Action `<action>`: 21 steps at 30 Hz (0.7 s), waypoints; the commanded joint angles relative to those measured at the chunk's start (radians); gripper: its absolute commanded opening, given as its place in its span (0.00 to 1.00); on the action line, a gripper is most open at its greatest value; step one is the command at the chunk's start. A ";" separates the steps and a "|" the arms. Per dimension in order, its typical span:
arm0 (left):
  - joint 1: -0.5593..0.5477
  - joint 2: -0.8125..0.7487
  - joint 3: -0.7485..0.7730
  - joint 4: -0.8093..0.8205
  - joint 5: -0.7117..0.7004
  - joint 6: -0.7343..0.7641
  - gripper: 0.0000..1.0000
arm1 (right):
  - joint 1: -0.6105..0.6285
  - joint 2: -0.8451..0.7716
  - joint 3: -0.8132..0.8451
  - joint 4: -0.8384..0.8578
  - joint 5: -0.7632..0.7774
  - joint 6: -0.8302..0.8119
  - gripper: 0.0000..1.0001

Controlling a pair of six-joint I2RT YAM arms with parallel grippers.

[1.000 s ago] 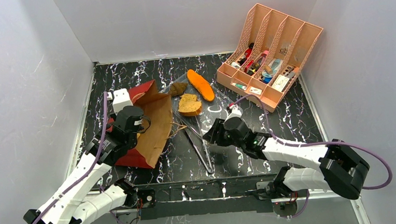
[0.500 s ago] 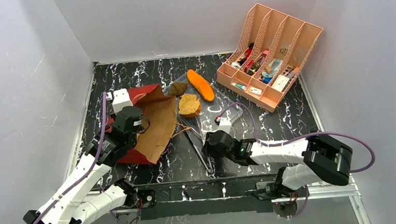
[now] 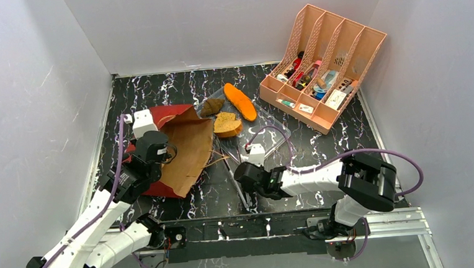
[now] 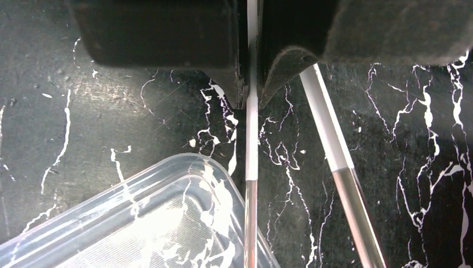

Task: Take the fake bread out of the paper bag
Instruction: Pick up the clamp from the center of the board.

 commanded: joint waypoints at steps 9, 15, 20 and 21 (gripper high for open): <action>-0.002 -0.044 -0.025 -0.001 0.005 0.003 0.00 | -0.003 -0.008 0.156 -0.124 0.083 0.039 0.00; -0.003 -0.062 -0.025 -0.010 0.000 0.009 0.00 | -0.059 -0.050 0.175 -0.144 0.059 0.031 0.00; -0.003 -0.074 -0.024 -0.020 0.000 0.012 0.00 | -0.131 -0.053 0.203 -0.144 0.022 -0.004 0.00; -0.002 -0.078 -0.024 -0.022 -0.001 0.012 0.00 | -0.147 -0.044 0.214 -0.144 0.011 -0.012 0.00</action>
